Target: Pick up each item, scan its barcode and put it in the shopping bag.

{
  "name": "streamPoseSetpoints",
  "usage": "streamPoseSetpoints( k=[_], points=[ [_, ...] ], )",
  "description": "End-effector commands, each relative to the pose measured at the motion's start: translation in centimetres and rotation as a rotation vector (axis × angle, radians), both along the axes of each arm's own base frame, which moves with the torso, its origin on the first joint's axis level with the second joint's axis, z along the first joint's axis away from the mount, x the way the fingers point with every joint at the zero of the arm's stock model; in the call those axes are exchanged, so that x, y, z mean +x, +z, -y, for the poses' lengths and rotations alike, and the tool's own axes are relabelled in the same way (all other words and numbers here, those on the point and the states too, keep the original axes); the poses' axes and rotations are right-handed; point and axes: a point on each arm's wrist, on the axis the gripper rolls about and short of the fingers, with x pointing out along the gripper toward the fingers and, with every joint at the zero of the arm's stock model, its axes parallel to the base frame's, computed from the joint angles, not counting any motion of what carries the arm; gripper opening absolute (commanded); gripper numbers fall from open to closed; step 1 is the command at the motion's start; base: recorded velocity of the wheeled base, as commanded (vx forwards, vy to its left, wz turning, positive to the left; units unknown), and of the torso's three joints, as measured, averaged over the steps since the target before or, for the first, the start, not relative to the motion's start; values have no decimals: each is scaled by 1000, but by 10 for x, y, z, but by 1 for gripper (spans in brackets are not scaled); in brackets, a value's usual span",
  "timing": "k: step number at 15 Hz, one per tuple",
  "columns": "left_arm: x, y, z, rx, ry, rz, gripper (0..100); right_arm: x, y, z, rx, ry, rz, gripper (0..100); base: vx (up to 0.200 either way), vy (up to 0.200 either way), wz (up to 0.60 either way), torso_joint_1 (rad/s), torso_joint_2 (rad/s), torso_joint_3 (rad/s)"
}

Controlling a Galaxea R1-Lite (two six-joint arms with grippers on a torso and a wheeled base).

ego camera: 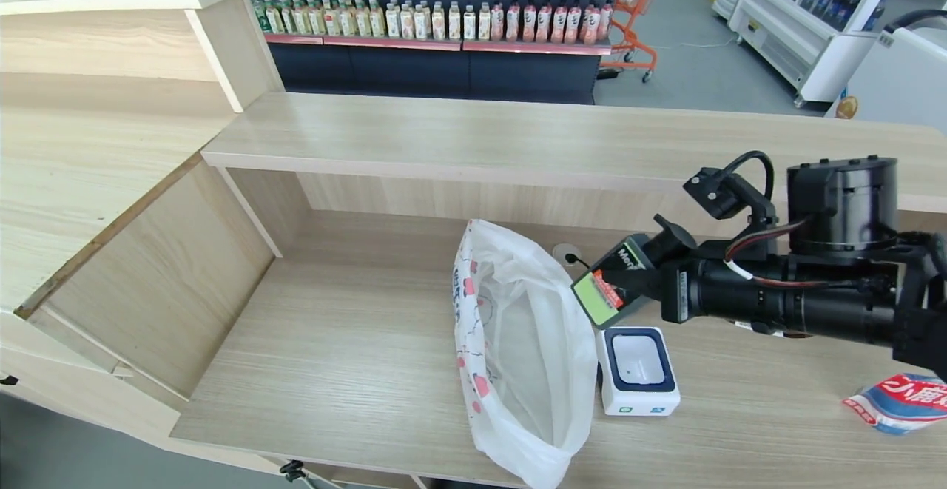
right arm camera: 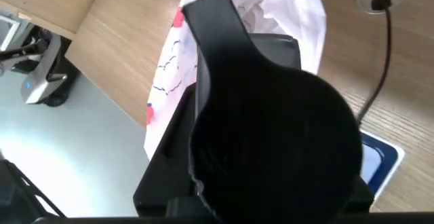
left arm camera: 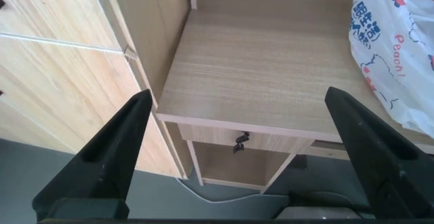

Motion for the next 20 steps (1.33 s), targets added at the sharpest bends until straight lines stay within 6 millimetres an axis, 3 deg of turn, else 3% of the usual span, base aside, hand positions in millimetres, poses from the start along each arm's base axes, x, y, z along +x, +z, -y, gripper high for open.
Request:
streamPoseSetpoints(
  k=[1,4,5,7,13,18,19,20],
  points=[
    [0,0,0,0,1,1,100,28,-24,-19,-35,18,-56,0,0,0,0,0,0,0],
    [0,0,0,0,1,0,100,53,-53,-41,-139,47,-56,0,0,0,0,0,0,0],
    [0,0,0,0,1,1,100,55,-55,-41,-146,49,-55,0,0,0,0,0,0,0],
    [0,0,0,0,1,1,100,71,-78,-61,-180,66,-5,0,0,0,0,0,0,0],
    [0,0,0,0,1,1,100,103,-137,-89,-215,92,170,0,0,0,0,0,0,0],
    [0,0,0,0,1,1,100,128,-151,-107,-253,64,242,0,0,0,0,0,0,0],
    [0,0,0,0,1,1,100,129,-151,-106,-252,62,243,100,0,0,0,0,0,0],
    [0,0,0,0,1,1,100,131,-152,-109,-256,67,253,100,0,0,0,0,0,0]
  ],
)
